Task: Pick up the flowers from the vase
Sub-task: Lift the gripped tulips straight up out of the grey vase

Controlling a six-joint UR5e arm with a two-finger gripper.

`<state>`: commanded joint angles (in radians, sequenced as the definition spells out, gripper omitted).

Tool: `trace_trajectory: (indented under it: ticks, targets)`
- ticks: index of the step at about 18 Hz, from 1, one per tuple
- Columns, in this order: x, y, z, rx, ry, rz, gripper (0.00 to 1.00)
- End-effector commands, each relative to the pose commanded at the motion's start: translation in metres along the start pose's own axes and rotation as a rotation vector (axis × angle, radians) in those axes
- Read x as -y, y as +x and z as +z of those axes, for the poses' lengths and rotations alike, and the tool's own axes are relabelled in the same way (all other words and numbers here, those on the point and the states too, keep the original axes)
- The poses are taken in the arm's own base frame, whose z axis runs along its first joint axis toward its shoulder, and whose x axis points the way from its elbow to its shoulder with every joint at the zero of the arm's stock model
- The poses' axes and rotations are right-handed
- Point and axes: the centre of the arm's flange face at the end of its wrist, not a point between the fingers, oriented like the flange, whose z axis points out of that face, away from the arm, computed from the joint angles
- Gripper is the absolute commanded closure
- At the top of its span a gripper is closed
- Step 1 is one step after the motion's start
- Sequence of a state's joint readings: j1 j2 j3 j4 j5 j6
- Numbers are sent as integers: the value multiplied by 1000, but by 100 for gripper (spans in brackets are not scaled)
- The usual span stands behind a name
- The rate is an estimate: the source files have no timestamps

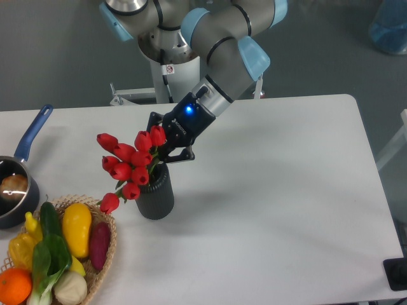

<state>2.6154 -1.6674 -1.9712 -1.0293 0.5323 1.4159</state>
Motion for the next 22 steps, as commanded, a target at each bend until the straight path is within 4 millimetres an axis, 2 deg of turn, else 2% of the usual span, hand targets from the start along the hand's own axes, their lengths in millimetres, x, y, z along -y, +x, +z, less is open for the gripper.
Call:
trace_trajectory:
  ticks: [3,6,13,17,22]
  targets:
    - [8,-1,-8,6,64,-9,100]
    - [25,-7,-28,39,86,-26,100]
    - [47,-1,-54,75,142,-52,100]
    - [65,-8,-84,97,246,-96,100]
    - [71,-10,-105,111,312,-121,100]
